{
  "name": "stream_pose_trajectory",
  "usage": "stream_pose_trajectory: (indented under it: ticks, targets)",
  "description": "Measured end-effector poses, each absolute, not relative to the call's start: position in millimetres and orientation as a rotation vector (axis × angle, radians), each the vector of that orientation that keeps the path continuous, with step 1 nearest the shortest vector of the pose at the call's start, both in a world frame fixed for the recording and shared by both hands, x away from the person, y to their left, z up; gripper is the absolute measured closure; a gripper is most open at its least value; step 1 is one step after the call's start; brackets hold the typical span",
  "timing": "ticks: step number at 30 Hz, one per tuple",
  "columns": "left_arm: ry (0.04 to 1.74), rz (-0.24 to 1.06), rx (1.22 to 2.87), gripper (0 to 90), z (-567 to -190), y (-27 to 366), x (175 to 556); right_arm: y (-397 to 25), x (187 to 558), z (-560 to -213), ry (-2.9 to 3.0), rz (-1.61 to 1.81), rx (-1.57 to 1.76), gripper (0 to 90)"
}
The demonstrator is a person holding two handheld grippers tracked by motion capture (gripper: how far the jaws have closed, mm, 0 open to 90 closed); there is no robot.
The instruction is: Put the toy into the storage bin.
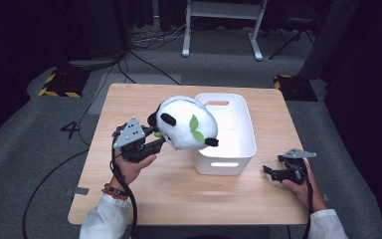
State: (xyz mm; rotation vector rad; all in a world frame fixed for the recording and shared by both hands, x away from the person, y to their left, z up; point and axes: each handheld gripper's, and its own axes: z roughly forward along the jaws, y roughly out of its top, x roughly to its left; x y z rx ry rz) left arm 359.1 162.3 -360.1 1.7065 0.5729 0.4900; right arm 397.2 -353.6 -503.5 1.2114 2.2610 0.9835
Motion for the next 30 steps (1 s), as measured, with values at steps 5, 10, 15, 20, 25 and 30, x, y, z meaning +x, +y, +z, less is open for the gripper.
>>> stream_pose_trajectory:
  ticks: [5,10,15,20,25,30]
  targets:
    - [0.562,0.494,1.692,65.2,-359,163,357,-354,397,-504,2.261,0.984,1.211,16.2]
    - [0.557,0.496,1.676,65.2,-355,163,357,-354,397,-504,2.261,0.984,1.211,16.2]
    - [0.546,0.496,1.672,65.1,-352,159,358,-354,397,-504,2.261,0.984,1.211,16.2]
    - [0.523,0.481,1.669,65.1,-348,151,361,-354,397,-504,2.261,0.984,1.211,16.2]
    - [0.511,0.480,1.672,65.1,-346,142,365,-354,397,-504,2.261,0.984,1.211,16.2]
    - [0.485,0.458,1.677,65.1,-345,132,367,-354,397,-503,2.261,0.984,1.212,16.2]
